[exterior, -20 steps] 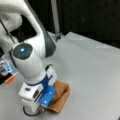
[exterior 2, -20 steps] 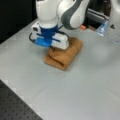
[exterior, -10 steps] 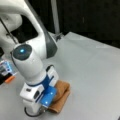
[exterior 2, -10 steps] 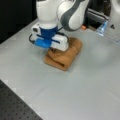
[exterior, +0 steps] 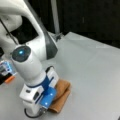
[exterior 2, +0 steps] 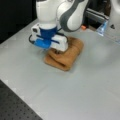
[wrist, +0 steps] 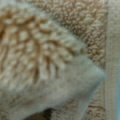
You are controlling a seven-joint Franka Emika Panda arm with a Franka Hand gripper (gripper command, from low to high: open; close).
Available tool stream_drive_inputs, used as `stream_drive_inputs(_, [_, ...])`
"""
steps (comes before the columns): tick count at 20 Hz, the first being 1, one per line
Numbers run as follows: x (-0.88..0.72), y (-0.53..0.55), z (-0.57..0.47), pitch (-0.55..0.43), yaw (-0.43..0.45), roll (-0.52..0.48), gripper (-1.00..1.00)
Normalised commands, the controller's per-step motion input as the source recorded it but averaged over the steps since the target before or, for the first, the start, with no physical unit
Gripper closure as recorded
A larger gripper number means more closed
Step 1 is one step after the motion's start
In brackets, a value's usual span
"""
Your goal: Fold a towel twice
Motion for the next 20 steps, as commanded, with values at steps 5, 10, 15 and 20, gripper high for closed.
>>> stream_drive_inputs(5, [-0.10, -0.19, 0.23, 0.053, 0.011, 0.002, -1.00])
stream_drive_inputs(10, [-0.16, -0.10, 0.31, 0.214, 0.058, -0.080, -1.00])
stream_drive_inputs(15, [-0.09, 0.04, 0.35, 0.301, 0.065, -0.109, -1.00])
stream_drive_inputs(20, [-0.02, 0.10, 0.33, 0.250, -0.022, -0.071, -1.00])
